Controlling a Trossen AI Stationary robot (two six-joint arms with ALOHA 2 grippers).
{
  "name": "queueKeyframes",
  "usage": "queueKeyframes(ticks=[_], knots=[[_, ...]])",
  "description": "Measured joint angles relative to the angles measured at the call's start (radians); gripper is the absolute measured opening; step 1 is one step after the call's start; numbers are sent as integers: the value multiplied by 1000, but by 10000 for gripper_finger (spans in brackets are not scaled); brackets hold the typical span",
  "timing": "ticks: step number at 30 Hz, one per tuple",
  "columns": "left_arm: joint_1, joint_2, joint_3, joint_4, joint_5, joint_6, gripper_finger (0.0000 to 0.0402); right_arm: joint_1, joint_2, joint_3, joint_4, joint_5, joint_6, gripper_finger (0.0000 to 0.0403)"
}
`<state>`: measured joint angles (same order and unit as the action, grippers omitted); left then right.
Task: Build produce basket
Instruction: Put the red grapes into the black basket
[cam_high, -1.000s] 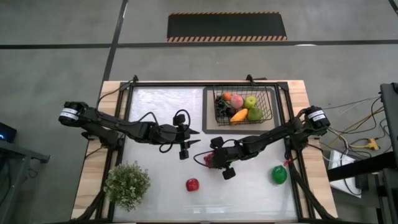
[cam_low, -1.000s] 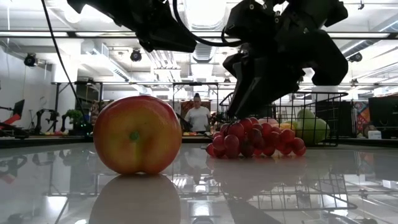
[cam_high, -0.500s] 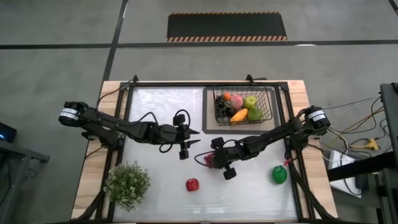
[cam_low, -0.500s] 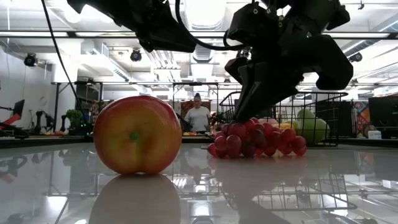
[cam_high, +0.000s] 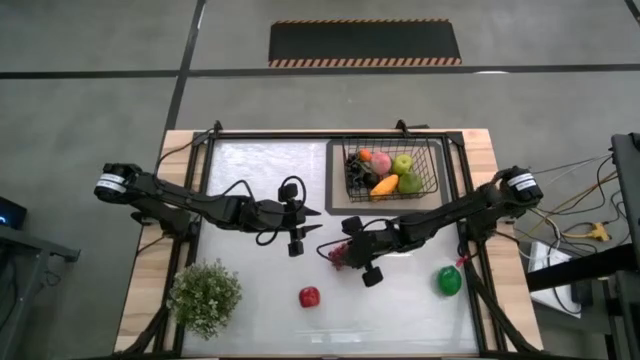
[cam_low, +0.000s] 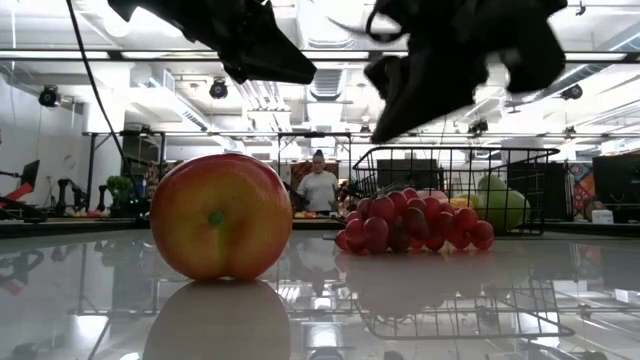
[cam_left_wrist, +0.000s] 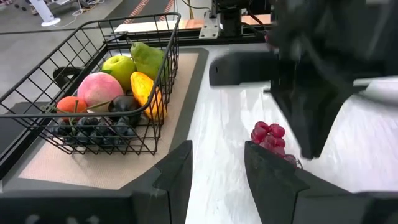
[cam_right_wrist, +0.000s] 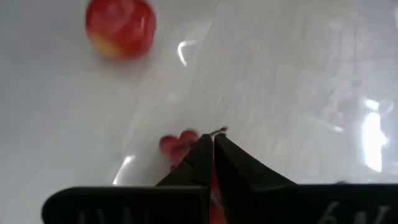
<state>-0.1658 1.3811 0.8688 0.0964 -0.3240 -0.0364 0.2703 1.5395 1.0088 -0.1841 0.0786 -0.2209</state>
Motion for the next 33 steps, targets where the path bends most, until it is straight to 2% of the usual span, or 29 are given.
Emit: queueKeyframes(ticks=[8, 11, 15, 22, 25, 29, 33], knots=[[0, -30, 0, 9, -7, 27, 128, 0, -165, 0, -14, 0, -8, 8], [0, -38, 0, 10, -7, 45, 128, 0, -188, -2, -29, -2, 10, 9], [0, -38, 0, 25, -7, 64, 128, 0, -141, -6, -51, -8, 20, 34], [0, -38, -1, 32, -7, 70, 128, 0, -17, -6, -43, -8, -23, 155], [0, -38, -2, 31, -6, 70, 128, -4, 35, -6, -40, -8, -38, 191], [0, -38, -2, 30, -7, 70, 128, -10, 91, -6, -8, -8, -40, 204], [0, -38, -4, 28, -7, 70, 128, -11, 101, -5, 14, -10, -41, 188]])
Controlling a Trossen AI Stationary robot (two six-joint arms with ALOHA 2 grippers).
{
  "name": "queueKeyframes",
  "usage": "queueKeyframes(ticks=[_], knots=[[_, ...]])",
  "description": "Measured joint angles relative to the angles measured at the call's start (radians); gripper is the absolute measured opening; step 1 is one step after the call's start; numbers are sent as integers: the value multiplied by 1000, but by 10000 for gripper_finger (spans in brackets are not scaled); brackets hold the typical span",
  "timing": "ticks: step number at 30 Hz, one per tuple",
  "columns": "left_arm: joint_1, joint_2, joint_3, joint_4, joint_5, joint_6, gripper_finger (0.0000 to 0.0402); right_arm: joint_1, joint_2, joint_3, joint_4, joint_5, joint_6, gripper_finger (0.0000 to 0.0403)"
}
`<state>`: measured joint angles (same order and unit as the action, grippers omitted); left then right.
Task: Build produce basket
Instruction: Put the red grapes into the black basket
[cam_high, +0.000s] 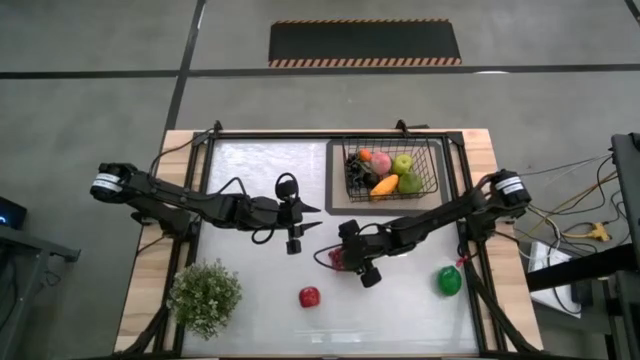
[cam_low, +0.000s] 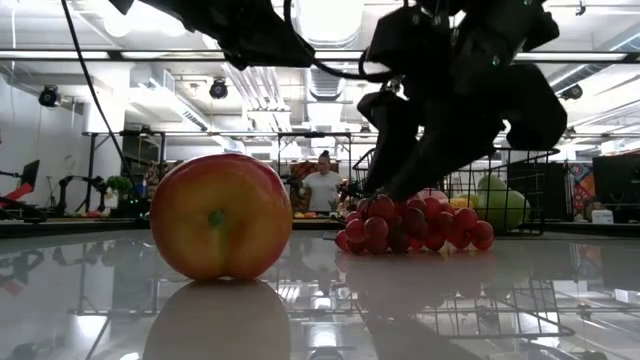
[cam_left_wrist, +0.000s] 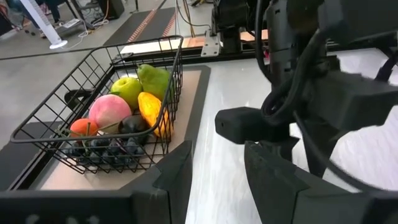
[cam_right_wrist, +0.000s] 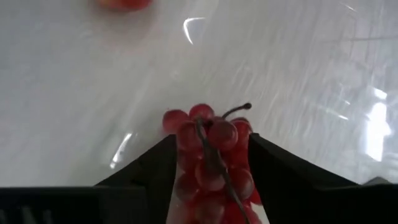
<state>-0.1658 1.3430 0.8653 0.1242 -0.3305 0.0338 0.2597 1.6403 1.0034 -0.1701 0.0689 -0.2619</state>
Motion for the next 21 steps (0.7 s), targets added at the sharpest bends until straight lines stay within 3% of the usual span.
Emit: queueKeyframes(ticks=[5, 13, 21], knots=[[0, 0, 0, 0, 0, 0, 128, -12, 0, 0, 1, -25, 12, 137], [0, 0, -2, 1, 0, 0, 128, -38, 25, 0, 5, -109, 26, 23], [0, 1, -3, 2, 0, 2, 128, -38, 17, 0, 8, -112, 10, 13]])
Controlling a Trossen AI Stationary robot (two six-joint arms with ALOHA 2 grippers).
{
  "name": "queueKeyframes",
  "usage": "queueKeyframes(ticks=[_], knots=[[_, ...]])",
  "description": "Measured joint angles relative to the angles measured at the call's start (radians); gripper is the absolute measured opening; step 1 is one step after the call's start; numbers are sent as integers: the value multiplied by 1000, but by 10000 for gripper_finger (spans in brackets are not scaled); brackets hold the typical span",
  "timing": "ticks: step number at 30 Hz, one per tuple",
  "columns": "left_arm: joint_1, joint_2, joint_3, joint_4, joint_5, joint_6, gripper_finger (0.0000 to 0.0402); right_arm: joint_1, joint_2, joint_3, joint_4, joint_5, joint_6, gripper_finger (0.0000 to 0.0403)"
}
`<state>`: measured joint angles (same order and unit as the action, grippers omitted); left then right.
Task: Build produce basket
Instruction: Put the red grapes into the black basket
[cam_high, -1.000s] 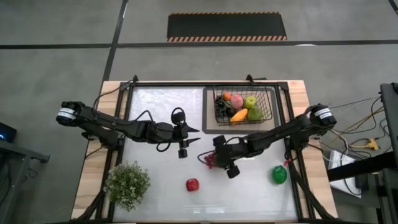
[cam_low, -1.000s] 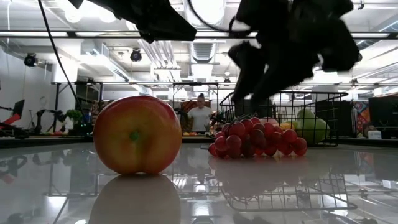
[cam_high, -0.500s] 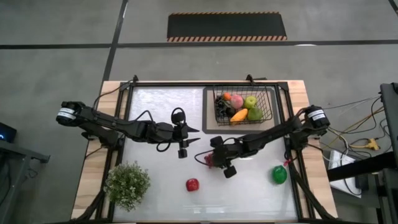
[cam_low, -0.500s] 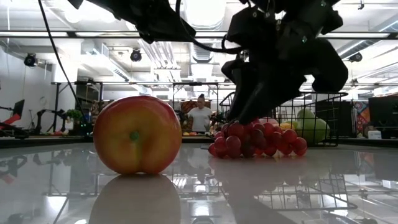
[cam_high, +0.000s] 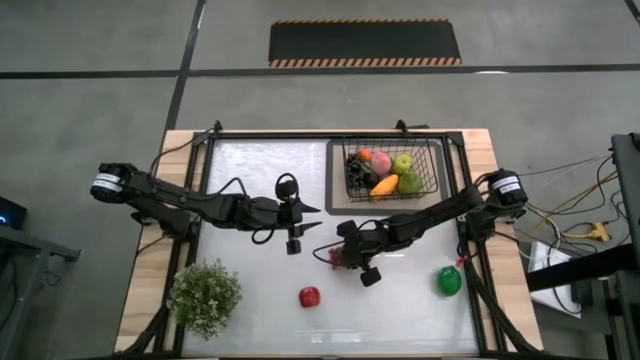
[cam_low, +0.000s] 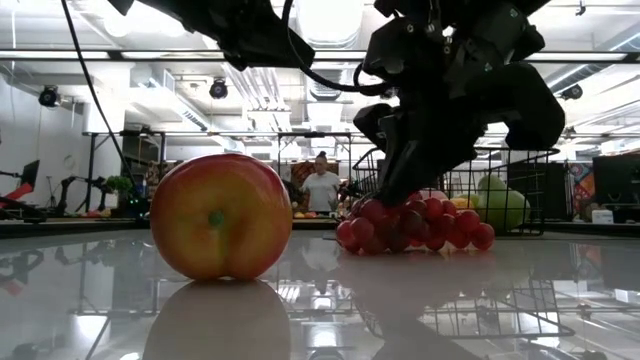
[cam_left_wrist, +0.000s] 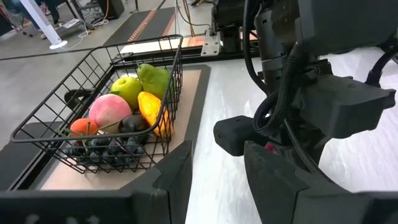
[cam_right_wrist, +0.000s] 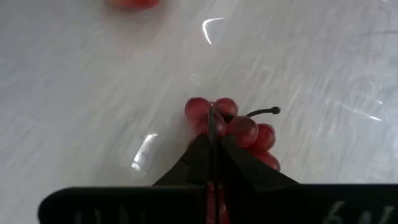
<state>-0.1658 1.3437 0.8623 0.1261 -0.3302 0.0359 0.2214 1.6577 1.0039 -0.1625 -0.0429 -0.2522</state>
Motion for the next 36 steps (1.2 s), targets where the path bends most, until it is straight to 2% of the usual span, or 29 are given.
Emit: queueKeyframes(ticks=[4, 10, 15, 19, 23, 30, 36], knots=[[0, -1, 1, 1, 0, 24, 128, 0, -34, 0, 1, 0, -10, 13], [0, -19, 3, 26, 0, 61, 128, 0, -156, 0, 13, 15, -10, 9], [0, -43, 0, 31, -47, 85, 128, 0, -264, 0, 24, 28, 3, 9], [0, -81, 1, 34, -72, 87, 128, 1, -344, 0, 24, 158, 8, 9], [0, -112, -1, 48, -72, 111, 128, -18, -422, 0, 16, 369, 13, 9], [0, -142, -2, 53, -72, 129, 128, -133, -522, 0, -64, 664, 57, 9], [0, -140, -2, 51, -72, 129, 128, -320, -545, 0, -230, 667, 145, 9]])
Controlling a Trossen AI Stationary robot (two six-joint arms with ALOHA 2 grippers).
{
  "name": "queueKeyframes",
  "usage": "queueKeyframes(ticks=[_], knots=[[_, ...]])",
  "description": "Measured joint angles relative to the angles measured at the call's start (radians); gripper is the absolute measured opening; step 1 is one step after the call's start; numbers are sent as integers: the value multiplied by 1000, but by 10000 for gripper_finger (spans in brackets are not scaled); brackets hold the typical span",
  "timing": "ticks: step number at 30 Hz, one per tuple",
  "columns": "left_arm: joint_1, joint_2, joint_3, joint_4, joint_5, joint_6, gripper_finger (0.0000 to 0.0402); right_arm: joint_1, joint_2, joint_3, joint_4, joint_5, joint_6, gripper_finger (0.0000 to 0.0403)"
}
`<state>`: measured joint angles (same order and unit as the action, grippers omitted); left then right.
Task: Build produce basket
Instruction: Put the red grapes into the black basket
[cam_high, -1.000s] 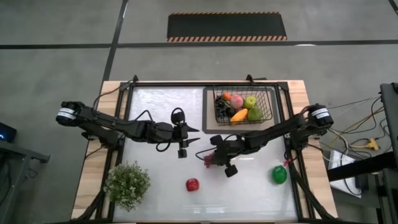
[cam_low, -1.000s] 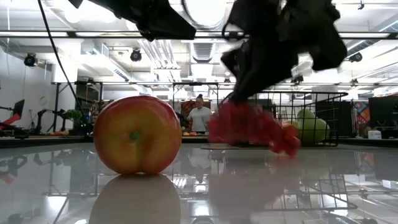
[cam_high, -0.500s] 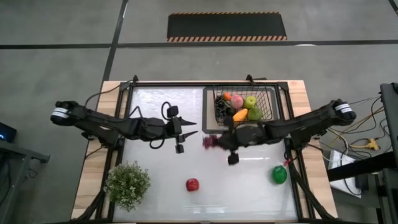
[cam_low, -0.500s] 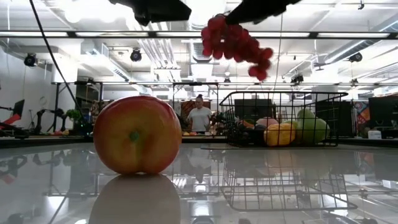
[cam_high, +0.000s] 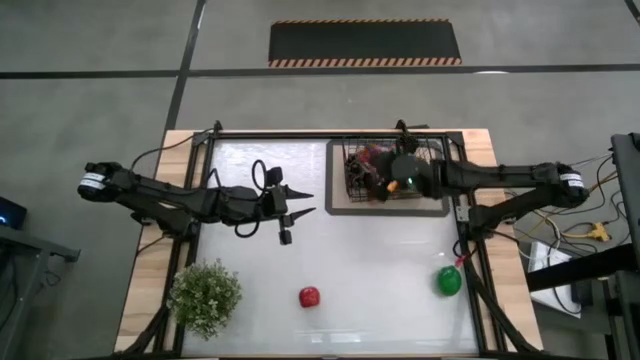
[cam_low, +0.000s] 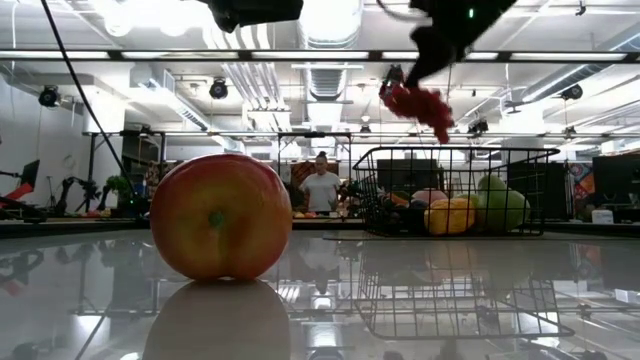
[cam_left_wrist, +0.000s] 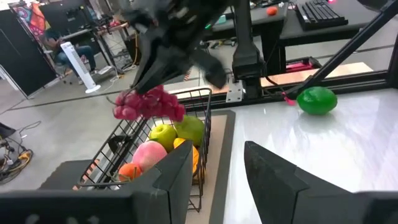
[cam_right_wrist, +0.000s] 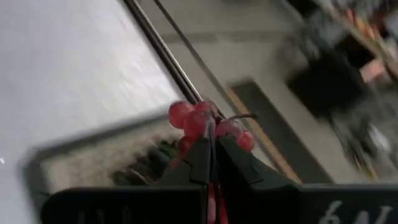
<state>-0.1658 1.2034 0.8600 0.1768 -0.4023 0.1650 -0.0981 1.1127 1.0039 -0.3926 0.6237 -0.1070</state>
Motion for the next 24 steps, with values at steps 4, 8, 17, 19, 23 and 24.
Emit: queueKeyframes(ticks=[4, 8, 17, 19, 23, 24], knots=[[0, 3, 0, -1, 0, 0, 128, -143, 7, -1, -130, -3, 94, 9], [0, 3, 0, 0, 0, 0, 128, -262, 9, -18, -215, -46, 106, 9], [0, 3, -1, -1, 0, 0, 128, -404, 17, -95, -209, -108, 74, 9], [0, 3, -1, -1, 0, 0, 128, -416, 21, -107, -208, -108, 86, 9], [0, 4, -1, -1, 0, 0, 128, -436, 26, -132, -194, -108, 89, 9], [0, 4, -1, -1, 0, 0, 128, -441, 28, -139, -188, -108, 89, 9]])
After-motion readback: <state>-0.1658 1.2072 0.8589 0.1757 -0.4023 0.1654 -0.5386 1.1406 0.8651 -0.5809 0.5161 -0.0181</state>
